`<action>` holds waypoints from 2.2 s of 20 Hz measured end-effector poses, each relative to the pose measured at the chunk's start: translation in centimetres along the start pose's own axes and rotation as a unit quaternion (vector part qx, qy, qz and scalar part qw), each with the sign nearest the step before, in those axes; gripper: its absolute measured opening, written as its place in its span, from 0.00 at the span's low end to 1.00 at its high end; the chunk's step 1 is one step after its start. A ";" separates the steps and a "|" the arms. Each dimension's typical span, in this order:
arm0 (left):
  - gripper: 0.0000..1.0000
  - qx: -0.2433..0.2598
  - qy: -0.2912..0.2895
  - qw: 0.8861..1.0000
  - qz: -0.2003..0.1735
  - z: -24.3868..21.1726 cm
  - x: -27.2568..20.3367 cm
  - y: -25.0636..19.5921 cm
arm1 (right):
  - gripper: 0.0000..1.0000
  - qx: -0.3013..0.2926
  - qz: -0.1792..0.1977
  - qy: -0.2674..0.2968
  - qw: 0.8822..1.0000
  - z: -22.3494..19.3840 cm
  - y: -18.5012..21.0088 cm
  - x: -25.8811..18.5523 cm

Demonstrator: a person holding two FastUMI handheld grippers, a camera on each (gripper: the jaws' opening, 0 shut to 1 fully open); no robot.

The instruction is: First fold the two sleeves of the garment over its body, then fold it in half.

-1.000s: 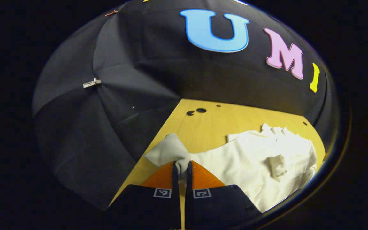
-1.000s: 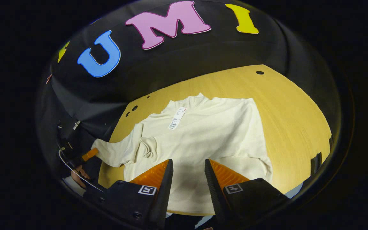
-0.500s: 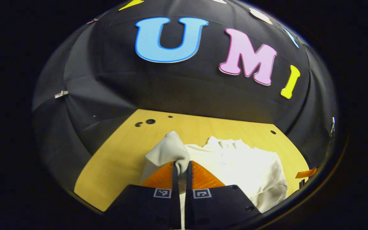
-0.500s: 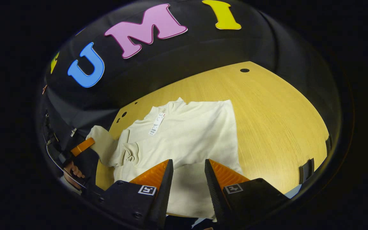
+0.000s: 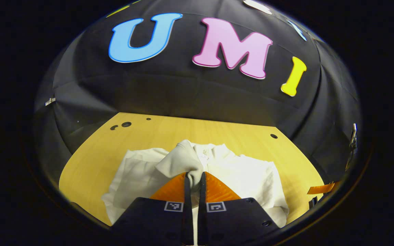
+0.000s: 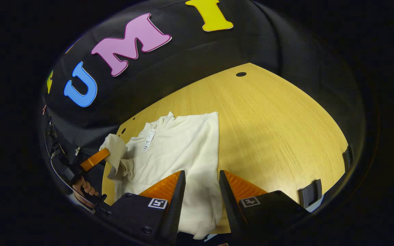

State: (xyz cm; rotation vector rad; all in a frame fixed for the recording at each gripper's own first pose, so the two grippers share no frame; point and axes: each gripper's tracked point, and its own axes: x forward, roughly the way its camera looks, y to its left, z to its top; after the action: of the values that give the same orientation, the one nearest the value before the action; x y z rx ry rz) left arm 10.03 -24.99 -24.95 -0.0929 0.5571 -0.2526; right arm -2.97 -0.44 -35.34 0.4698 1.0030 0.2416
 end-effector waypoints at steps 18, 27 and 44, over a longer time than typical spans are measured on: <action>0.83 0.148 0.042 0.987 -0.039 -7.1 2.2 -9.3 | 0.62 0.004 0.001 0.016 1.000 -1.7 -2.8 -0.6; 0.84 0.076 0.033 0.996 -0.032 -3.9 -5.5 -1.7 | 0.62 -0.008 0.011 0.024 1.000 -3.8 1.7 -1.4; 0.85 0.042 0.139 0.989 0.004 -13.0 -15.2 14.9 | 0.62 -0.049 -0.047 0.090 0.994 -14.2 6.0 -2.9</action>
State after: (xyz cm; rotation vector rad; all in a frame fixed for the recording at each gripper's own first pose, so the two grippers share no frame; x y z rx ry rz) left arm -6.15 -6.89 -30.48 0.0278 0.8223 -0.2839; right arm -16.48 7.40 -36.63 0.3141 1.1813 0.2508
